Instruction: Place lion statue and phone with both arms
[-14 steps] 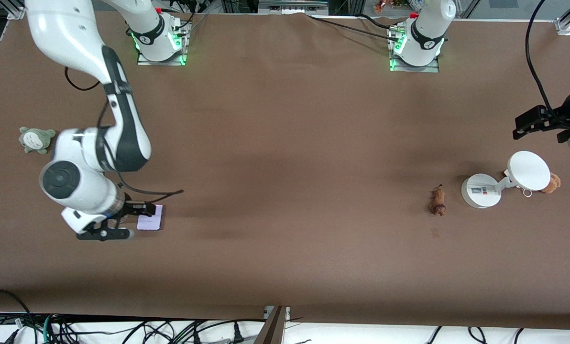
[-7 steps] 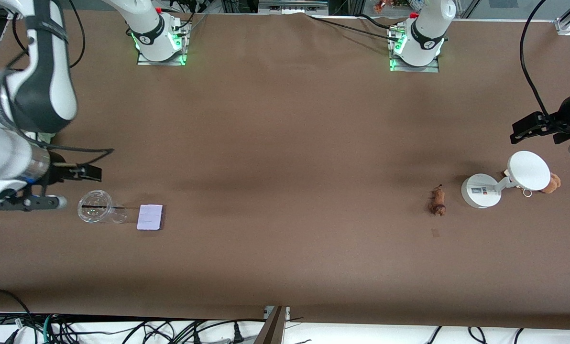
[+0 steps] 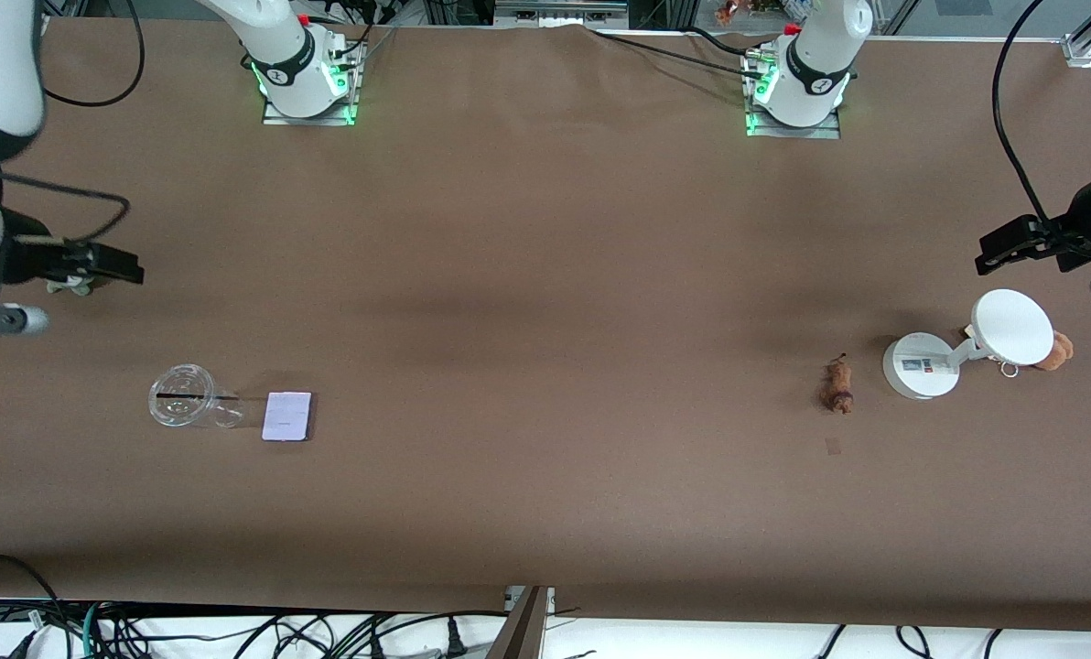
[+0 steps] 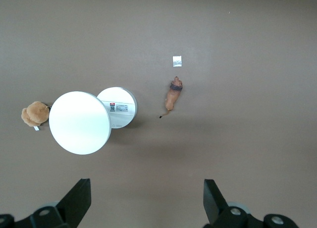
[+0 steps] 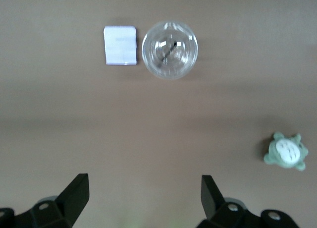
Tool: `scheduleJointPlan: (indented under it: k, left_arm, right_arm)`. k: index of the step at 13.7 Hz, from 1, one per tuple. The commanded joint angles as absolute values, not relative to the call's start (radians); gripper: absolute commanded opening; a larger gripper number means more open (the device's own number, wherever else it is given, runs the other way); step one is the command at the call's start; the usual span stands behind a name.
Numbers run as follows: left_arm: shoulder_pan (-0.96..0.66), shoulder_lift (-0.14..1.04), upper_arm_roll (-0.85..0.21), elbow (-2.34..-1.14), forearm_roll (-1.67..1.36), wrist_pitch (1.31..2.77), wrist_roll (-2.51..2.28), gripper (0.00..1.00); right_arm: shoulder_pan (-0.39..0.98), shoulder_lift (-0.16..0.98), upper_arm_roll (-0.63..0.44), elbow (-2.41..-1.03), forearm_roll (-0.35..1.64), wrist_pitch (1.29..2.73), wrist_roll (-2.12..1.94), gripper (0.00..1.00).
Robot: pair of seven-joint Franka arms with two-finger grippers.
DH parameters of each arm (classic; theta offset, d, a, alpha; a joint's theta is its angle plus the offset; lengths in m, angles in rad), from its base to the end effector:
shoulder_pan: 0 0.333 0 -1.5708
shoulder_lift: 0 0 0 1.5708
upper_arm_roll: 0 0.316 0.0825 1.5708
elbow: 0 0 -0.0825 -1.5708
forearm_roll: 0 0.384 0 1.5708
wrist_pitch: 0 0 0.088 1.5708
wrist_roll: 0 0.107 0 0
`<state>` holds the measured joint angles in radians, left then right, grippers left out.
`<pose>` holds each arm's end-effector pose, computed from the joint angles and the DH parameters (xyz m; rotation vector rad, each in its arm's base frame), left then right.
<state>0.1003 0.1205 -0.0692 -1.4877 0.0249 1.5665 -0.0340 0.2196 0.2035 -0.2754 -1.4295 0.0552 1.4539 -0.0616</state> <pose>0.5896 0.0235 0.5945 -3.1226 -0.1016 0.0647 0.5991 -0.0109 0.5673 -3.1201 -0.0128 0.2678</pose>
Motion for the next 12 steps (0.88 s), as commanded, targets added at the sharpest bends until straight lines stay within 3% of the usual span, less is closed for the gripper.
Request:
scheduleJointPlan:
  k: [1,6,12]
  left_arm:
    - [0.100,0.112,-0.071,-1.485,0.008,1.552,-0.044,1.00]
    - [0.098,0.112,-0.071,-1.483,0.008,1.552,-0.044,1.00]
    - [0.098,0.114,-0.071,-1.485,0.008,1.552,-0.044,1.00]
  right_arm:
    - [0.163,0.096,-0.207,-1.524,0.031,1.456,-0.080,1.00]
    - [0.121,-0.035,-0.088,-1.580,-0.044,1.462,-0.075,1.00]
    - [0.109,-0.041,-0.130,-1.626,-0.038,1.451,-0.072,1.00]
